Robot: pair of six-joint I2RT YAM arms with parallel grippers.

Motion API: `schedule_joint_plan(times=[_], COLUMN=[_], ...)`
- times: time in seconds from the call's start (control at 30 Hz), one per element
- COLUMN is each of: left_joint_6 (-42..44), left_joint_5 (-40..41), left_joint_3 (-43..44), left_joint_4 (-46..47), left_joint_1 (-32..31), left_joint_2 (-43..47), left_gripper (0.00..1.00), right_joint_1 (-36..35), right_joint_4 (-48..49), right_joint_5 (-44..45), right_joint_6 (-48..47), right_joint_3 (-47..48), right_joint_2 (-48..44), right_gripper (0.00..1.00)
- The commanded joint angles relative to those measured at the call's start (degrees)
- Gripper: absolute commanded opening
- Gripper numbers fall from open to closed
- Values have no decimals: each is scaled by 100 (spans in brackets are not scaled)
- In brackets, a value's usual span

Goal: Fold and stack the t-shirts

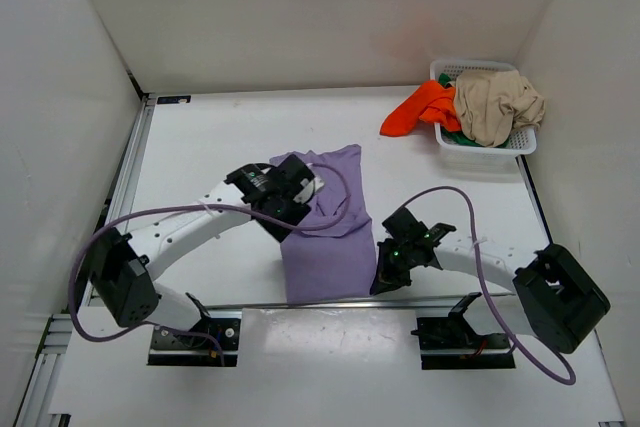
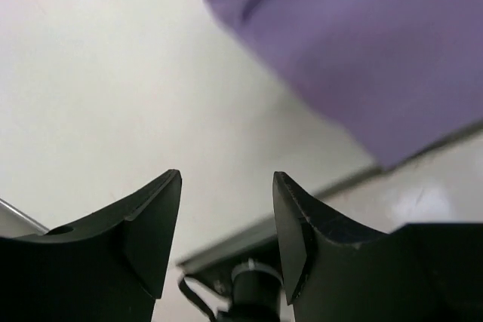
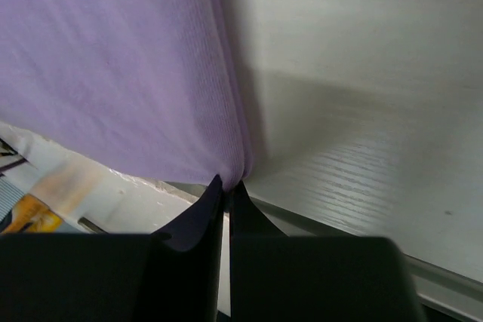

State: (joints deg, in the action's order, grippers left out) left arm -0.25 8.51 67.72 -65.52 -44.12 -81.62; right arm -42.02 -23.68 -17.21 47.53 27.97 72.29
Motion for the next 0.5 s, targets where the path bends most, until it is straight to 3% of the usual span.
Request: schedule_joint_plan(times=[0.0,0.3,0.47], left_joint_6=[25,25,25], left_joint_5=[1284,1284,1119], left_joint_3=[652,1189,1235], left_joint_4=[941,1946,2332], left_joint_1=[-570,-1616,-1670], left_joint_2=[-265,-1706,-2243], left_gripper=[63,63,63], right_joint_1=[-26,229,291], right_joint_4=[-93,258,329], right_joint_5=[-160,-168,-168], right_joint_6=[-366,-297,-226], right_joint_3=[-19,-484,-617], right_joint_2=[-119,-663,-857], right_gripper=[0,0,0])
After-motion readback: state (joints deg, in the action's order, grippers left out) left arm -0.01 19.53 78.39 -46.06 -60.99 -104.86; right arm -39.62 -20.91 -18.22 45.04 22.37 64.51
